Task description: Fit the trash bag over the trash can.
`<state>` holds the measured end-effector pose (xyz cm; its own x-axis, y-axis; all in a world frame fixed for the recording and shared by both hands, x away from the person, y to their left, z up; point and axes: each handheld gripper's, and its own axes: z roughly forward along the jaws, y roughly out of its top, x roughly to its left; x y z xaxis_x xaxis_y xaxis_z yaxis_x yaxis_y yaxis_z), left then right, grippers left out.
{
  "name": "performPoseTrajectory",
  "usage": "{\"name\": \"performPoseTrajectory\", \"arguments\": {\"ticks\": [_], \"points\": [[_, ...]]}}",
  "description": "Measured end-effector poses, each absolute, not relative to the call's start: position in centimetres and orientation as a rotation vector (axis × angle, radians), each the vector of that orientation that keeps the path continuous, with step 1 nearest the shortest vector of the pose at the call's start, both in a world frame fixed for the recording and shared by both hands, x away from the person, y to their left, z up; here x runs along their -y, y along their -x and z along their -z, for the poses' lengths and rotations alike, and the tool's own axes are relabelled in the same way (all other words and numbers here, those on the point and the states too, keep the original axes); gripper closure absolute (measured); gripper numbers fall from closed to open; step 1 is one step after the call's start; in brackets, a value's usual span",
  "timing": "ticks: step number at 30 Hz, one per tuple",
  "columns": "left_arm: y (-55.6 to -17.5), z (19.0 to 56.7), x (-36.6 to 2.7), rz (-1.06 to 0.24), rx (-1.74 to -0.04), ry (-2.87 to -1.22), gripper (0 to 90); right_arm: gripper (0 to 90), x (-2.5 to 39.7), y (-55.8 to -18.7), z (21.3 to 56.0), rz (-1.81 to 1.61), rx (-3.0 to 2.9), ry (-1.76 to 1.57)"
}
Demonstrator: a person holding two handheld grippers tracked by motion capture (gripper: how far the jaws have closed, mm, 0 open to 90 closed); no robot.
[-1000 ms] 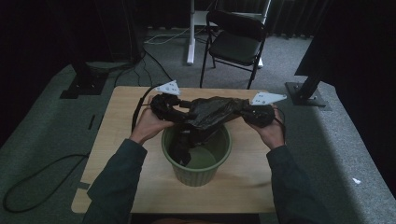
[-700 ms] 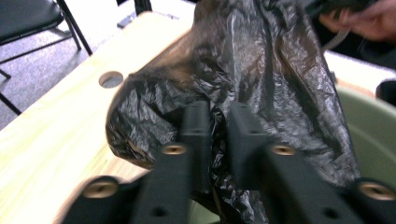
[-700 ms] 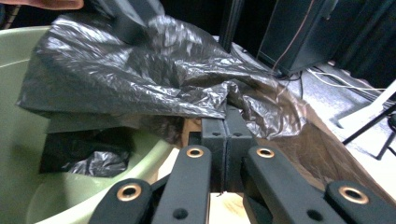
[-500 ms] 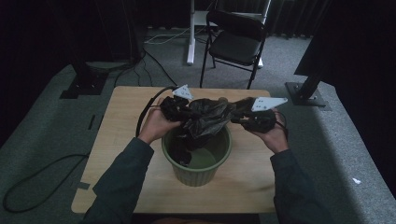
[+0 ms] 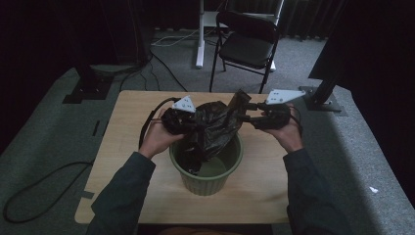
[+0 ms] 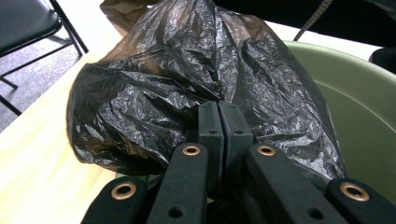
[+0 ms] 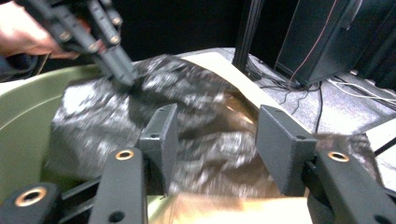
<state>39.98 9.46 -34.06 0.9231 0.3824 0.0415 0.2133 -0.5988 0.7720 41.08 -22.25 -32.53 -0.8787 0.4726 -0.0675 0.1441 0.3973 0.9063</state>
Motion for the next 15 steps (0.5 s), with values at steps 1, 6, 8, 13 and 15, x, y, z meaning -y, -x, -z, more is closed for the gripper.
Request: {"name": "performPoseTrajectory", "arguments": {"ticks": [1,6,8,13,15], "points": [[-39.9,34.1,-9.5,-0.259,-0.418,-2.234,87.9,47.1,21.9,-41.4,32.5,-1.474,-2.349,-0.543],[-39.7,34.2,-9.5,-0.251,-0.409,-2.236,86.7,45.0,20.2,-43.1,32.6,-1.485,-2.384,-0.578],[-39.7,34.3,-9.5,-0.248,-0.412,-2.235,86.6,45.0,19.8,-43.6,32.8,-1.511,-2.4,-0.593],[-39.7,34.5,-9.7,-0.248,-0.425,-2.236,82.9,73.3,18.9,-44.0,33.7,-1.528,-2.485,-0.564],[-39.6,34.2,-9.9,-0.247,-0.434,-2.205,74.6,85.1,18.8,-43.6,33.9,-1.506,-2.483,-0.536]]}}
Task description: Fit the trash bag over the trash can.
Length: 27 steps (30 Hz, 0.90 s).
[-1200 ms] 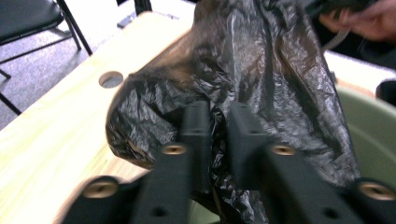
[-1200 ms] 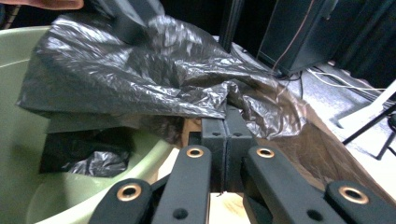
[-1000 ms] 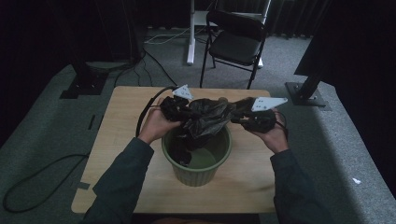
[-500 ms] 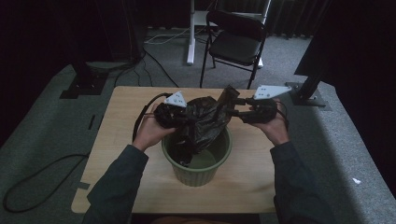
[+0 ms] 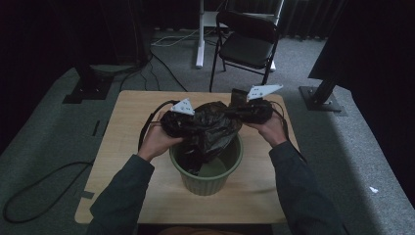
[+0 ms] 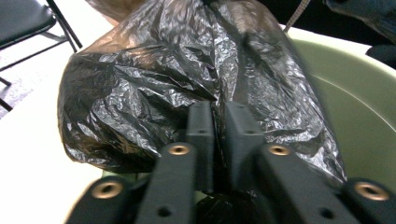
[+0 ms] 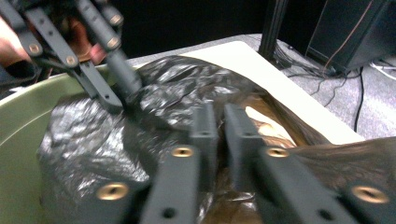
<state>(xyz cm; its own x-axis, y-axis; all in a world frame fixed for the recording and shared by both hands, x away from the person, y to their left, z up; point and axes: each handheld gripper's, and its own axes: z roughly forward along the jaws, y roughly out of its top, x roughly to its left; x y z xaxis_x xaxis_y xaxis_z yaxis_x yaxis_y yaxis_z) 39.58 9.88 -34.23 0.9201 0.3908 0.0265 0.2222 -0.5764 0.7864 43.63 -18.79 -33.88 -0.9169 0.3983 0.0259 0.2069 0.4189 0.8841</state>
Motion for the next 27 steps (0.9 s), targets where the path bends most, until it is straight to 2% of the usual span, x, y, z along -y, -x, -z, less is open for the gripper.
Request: {"name": "performPoseTrajectory", "arguments": {"ticks": [1,7,12,13,16,18,21,23,25,27], "points": [[-39.6,34.1,-10.0,-0.245,-0.435,-2.189,70.9,87.7,18.8,-43.4,33.9,-1.506,-2.481,-0.526],[-40.1,32.0,-11.0,-0.267,-0.483,-2.076,59.6,88.1,19.0,-42.2,34.2,-1.494,-2.489,-0.492],[-41.8,31.6,-9.9,-0.265,-0.541,-2.078,53.5,88.1,18.9,-41.6,34.4,-1.512,-2.487,-0.472],[-42.2,31.6,-9.6,-0.263,-0.558,-2.084,49.8,88.2,18.8,-41.2,34.6,-1.514,-2.493,-0.452],[-43.4,32.0,-8.6,-0.233,-0.606,-2.089,47.9,88.1,18.6,-40.8,34.7,-1.509,-2.497,-0.428],[-43.9,32.4,-8.1,-0.233,-0.639,-2.124,51.7,88.2,18.5,-40.6,34.7,-1.509,-2.494,-0.419],[-44.2,33.0,-7.5,-0.226,-0.637,-2.163,73.4,88.1,18.7,-40.4,34.6,-1.515,-2.493,-0.411],[-43.9,33.1,-7.4,-0.219,-0.614,-2.173,84.4,86.7,18.8,-40.2,34.6,-1.514,-2.494,-0.405],[-43.5,33.1,-7.4,-0.235,-0.596,-2.184,88.9,82.7,19.1,-40.1,34.6,-1.513,-2.5,-0.403],[-42.9,32.9,-7.4,-0.247,-0.579,-2.195,89.2,75.5,19.4,-40.1,34.6,-1.52,-2.501,-0.415]]}}
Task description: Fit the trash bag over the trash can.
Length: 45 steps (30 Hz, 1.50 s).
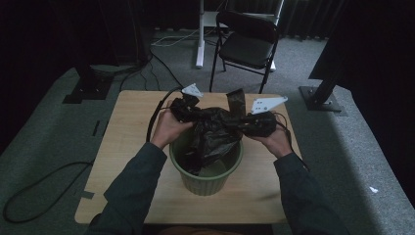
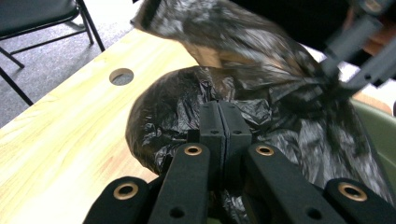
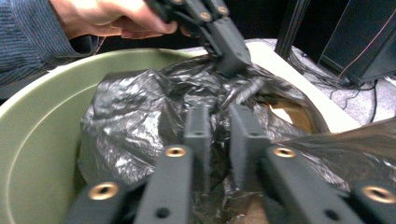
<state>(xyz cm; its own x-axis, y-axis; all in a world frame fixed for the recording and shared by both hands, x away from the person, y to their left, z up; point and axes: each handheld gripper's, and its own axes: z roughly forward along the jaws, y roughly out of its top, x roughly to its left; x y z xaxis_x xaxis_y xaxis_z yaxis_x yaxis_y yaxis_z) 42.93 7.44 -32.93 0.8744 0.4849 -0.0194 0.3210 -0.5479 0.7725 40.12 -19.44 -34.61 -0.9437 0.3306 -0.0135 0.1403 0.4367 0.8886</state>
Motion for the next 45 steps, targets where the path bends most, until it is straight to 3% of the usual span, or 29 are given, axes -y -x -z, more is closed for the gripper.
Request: {"name": "performPoseTrajectory", "arguments": {"ticks": [3,6,12,14,20,25,26,32,42,45], "points": [[-41.9,32.4,-7.7,-0.267,-0.539,-2.192,89.3,68.2,20.2,-40.2,34.4,-1.556,-2.492,-0.429],[-40.7,31.8,-7.8,-0.297,-0.505,-2.182,89.3,67.0,20.8,-40.3,33.9,-1.591,-2.461,-0.453],[-39.2,31.4,-8.0,-0.32,-0.458,-2.168,89.2,80.7,21.0,-40.7,32.4,-1.58,-2.391,-0.495],[-39.1,31.6,-8.1,-0.32,-0.458,-2.164,89.2,80.6,20.8,-41.1,32.2,-1.563,-2.395,-0.524],[-38.9,31.9,-8.4,-0.333,-0.462,-2.147,89.2,56.8,19.2,-42.2,33.0,-1.505,-2.489,-0.561],[-38.6,31.7,-8.6,-0.354,-0.458,-2.125,89.3,48.4,17.9,-41.9,34.3,-1.42,-2.581,-0.528],[-38.5,31.7,-8.6,-0.357,-0.454,-2.12,89.2,50.6,17.6,-41.8,34.4,-1.379,-2.579,-0.521],[-38.0,31.9,-9.0,-0.374,-0.447,-2.109,89.2,89.5,17.1,-41.5,34.6,-1.285,-2.558,-0.47],[-37.2,33.0,-11.2,-0.376,-0.473,-2.086,89.2,90.0,18.6,-40.8,34.1,-1.3,-2.507,-0.488],[-37.2,33.0,-11.0,-0.38,-0.469,-2.09,89.2,73.6,18.4,-40.9,33.9,-1.327,-2.512,-0.48]]}}
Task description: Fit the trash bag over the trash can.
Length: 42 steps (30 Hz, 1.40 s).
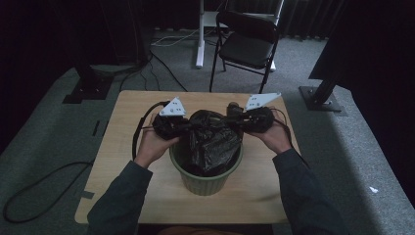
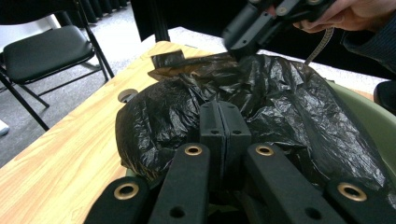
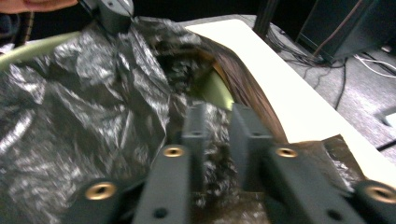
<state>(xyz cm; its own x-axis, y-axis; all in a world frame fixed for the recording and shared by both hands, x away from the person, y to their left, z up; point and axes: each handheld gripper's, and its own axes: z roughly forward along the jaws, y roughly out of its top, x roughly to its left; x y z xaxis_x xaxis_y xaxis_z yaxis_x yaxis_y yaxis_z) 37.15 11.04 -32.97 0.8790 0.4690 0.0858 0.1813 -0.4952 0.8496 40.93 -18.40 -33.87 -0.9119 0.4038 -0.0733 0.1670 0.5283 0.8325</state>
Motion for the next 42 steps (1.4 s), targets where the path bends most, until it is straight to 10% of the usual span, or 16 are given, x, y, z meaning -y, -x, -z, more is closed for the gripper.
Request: {"name": "performPoseTrajectory", "arguments": {"ticks": [8,12,14,23,30,42], "points": [[-37.1,33.0,-10.5,-0.39,-0.451,-2.084,89.2,50.0,16.9,-42.1,34.0,-1.279,-2.538,-0.512],[-36.9,32.9,-10.7,-0.394,-0.45,-2.086,89.2,65.8,16.5,-42.5,34.5,-1.225,-2.586,-0.509],[-36.7,33.0,-11.0,-0.401,-0.455,-2.082,89.2,88.0,16.5,-42.4,34.6,-1.198,-2.577,-0.509],[-36.4,33.7,-12.3,-0.397,-0.481,-2.081,89.2,90.0,18.1,-42.1,33.8,-1.223,-2.51,-0.552],[-36.4,33.6,-12.0,-0.398,-0.475,-2.079,89.2,62.2,17.3,-42.6,33.7,-1.33,-2.522,-0.584],[-36.6,33.6,-11.6,-0.391,-0.468,-2.081,89.2,62.6,15.1,-43.8,34.4,-1.316,-2.641,-0.631]]}}
